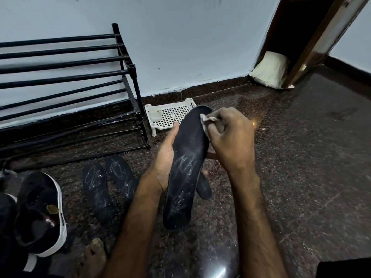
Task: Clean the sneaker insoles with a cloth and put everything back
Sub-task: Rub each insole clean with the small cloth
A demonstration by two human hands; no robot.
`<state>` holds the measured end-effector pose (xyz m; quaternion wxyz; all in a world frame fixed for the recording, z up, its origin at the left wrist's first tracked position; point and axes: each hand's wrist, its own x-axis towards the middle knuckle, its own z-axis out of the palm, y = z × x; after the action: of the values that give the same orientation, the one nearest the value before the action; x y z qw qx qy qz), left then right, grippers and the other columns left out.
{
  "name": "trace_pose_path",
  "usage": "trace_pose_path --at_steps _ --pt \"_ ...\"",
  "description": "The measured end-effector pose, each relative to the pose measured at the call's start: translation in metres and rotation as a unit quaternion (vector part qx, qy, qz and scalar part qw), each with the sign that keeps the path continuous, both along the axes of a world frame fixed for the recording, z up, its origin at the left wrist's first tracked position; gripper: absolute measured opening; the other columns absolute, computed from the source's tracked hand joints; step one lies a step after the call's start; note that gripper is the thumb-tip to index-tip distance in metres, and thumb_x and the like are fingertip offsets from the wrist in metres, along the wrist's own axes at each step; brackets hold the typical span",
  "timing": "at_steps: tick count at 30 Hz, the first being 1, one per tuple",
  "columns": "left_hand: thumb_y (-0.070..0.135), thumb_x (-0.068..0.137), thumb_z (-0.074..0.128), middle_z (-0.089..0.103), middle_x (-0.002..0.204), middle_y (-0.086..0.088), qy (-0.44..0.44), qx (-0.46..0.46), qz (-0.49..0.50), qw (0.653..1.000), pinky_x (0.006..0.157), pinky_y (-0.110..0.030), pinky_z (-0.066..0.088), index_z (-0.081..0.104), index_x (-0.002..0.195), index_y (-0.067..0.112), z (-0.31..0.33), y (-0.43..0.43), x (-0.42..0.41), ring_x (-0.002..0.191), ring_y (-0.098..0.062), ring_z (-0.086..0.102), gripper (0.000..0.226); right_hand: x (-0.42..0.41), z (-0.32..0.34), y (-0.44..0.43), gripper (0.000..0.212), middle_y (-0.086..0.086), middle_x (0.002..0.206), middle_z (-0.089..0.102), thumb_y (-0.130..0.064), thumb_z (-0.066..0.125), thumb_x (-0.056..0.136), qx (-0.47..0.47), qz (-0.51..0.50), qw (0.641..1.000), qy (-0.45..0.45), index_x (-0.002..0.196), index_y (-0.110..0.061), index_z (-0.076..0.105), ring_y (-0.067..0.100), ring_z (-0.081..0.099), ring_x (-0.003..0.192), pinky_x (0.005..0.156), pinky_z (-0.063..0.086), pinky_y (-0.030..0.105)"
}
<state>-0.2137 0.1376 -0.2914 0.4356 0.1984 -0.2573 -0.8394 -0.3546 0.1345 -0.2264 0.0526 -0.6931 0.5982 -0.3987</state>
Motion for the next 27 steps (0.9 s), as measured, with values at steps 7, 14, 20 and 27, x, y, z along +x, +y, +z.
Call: trace_pose_path --at_steps 7,14,20,27 --pt "0.066 0.089 0.05 0.064 0.112 -0.014 0.007 0.018 0.018 1.0 0.076 -0.047 0.051 0.071 0.117 0.011 -0.009 -0.006 0.001 0.091 -0.031 0.056 0.065 -0.004 -0.004 0.002 0.008 -0.01 0.083 0.065 -0.01 0.072 0.081 0.13 0.113 0.985 0.015 0.082 -0.018 0.072 0.001 0.058 0.074 0.069 0.048 0.016" --pt "0.063 0.087 0.059 0.057 0.118 -0.015 0.03 0.026 0.037 0.999 0.083 -0.046 0.048 0.067 0.124 0.01 -0.007 -0.006 -0.001 0.098 -0.031 0.054 0.065 0.003 0.0 0.001 0.01 -0.011 0.088 0.064 -0.011 0.071 0.083 0.105 0.088 0.99 0.009 0.087 -0.02 0.071 0.002 0.058 0.077 0.078 0.055 0.031" --pt "0.067 0.079 0.061 0.06 0.108 -0.015 0.003 0.02 0.031 0.999 0.069 -0.046 0.056 0.07 0.118 0.01 -0.005 -0.006 0.001 0.082 -0.032 0.061 0.069 0.002 -0.004 0.002 0.01 -0.007 0.091 0.064 -0.013 0.074 0.083 -0.007 -0.013 1.0 -0.022 0.091 -0.017 0.071 0.006 0.057 0.077 0.075 0.057 0.032" --pt "0.06 0.099 0.038 0.07 0.111 -0.013 0.046 0.06 0.071 0.995 0.093 -0.039 0.052 0.074 0.113 0.01 0.002 -0.002 -0.002 0.1 -0.025 0.067 0.064 0.013 -0.006 0.007 0.014 -0.013 0.091 0.064 -0.013 0.076 0.081 0.085 0.108 0.99 0.018 0.087 -0.023 0.069 0.005 0.061 0.082 0.08 0.057 0.034"
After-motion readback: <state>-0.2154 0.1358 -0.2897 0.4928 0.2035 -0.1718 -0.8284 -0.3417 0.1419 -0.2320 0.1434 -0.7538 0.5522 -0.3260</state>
